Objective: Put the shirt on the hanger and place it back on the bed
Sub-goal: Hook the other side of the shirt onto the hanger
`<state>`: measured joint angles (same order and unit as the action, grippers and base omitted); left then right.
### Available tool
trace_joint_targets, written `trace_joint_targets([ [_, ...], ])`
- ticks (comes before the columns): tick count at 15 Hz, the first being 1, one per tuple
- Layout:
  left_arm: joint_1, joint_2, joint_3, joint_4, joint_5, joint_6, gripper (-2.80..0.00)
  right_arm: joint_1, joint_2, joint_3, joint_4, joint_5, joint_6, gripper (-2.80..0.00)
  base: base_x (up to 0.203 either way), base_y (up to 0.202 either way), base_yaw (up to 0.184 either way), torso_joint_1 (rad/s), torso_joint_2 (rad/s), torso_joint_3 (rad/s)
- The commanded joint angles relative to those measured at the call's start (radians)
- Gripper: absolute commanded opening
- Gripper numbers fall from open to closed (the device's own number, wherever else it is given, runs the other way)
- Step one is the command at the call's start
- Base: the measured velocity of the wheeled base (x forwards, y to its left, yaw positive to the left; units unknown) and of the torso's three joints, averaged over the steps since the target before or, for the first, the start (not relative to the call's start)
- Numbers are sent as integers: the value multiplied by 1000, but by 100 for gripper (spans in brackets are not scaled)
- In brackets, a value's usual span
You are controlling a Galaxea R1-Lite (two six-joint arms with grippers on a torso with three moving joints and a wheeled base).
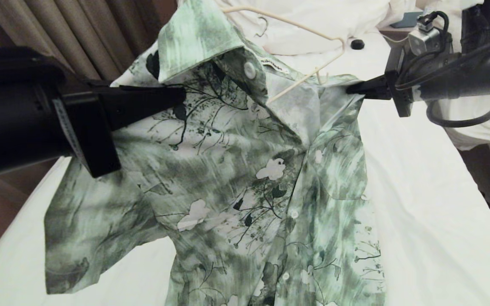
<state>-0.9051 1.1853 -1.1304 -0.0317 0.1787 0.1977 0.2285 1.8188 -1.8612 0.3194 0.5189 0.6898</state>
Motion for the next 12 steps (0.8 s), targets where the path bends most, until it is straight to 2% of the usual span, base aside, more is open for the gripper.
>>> trace_joint_targets([
  [1,-36,-24,4,9,3,-8,-280,0,13,-12,1,3,4,-280,0,0,0,0,0,0],
  [8,-57,-29,83,35,2,-20,-280,5,25,-50,4,3,4,-280,0,0,0,0,0,0],
  [12,-58,-29,28,32,4,-18,-280,12,36,-43,7,3,4,-280,0,0,0,0,0,0],
])
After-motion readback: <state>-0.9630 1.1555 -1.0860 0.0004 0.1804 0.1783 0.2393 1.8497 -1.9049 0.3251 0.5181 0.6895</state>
